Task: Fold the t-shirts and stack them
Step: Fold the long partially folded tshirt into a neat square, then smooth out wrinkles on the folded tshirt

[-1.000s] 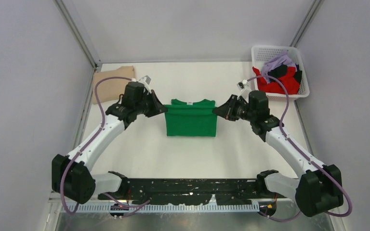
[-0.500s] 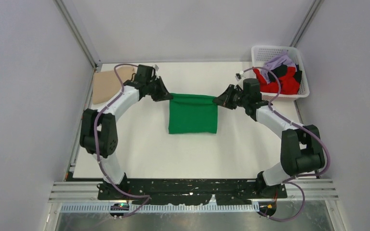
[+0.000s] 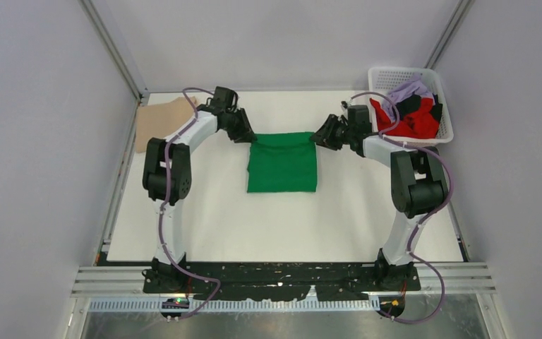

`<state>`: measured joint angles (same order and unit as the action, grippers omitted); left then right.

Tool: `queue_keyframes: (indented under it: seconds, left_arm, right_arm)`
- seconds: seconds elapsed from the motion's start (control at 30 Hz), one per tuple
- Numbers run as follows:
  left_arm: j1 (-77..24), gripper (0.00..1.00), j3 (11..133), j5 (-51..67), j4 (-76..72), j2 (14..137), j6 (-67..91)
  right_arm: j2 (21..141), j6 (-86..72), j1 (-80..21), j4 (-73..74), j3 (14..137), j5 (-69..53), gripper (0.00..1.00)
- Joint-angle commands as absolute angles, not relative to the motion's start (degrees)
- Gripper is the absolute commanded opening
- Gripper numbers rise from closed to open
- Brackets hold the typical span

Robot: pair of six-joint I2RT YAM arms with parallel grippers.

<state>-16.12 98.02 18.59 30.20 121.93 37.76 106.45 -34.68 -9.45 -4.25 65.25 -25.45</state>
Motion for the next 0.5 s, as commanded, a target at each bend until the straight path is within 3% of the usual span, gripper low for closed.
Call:
queue_keyframes:
  seconds: [0.0,0.03,0.07,0.1,0.17,0.33,0.47]
  left_arm:
    - [-14.9,0.5,103.95,16.41,33.73,122.08,36.8]
    - [-14.93,0.7,104.41,16.53,34.12,121.4,36.82]
    - [-14.94,0.97,104.15,16.8,34.33,120.2,36.8]
    - [-15.19,0.99,103.33,17.01,34.29,118.65,36.72]
    - [-16.0,0.99,99.78,17.02,33.17,114.52,36.43]
    - [-19.92,1.0,84.91,21.41,23.64,104.02,37.69]
    - [-22.02,1.0,76.5,26.86,15.97,102.46,41.63]
  right_arm:
    - [107.89,-33.05,-8.15,-4.64,71.14,-24.29,0.58]
    - [107.57,-31.86,-8.1,-2.46,72.65,-23.94,0.65]
    - [107.13,-31.27,-8.09,-0.61,73.33,-23.61,0.8]
    - [105.56,-30.27,-8.24,1.85,73.68,-22.73,0.92]
    - [101.57,-29.04,-8.71,3.29,71.45,-21.73,0.99]
    - [90.54,-30.03,-11.75,-0.88,57.68,-26.84,0.99]
    - [85.02,-38.85,-15.0,-12.85,46.37,-35.92,1.0]
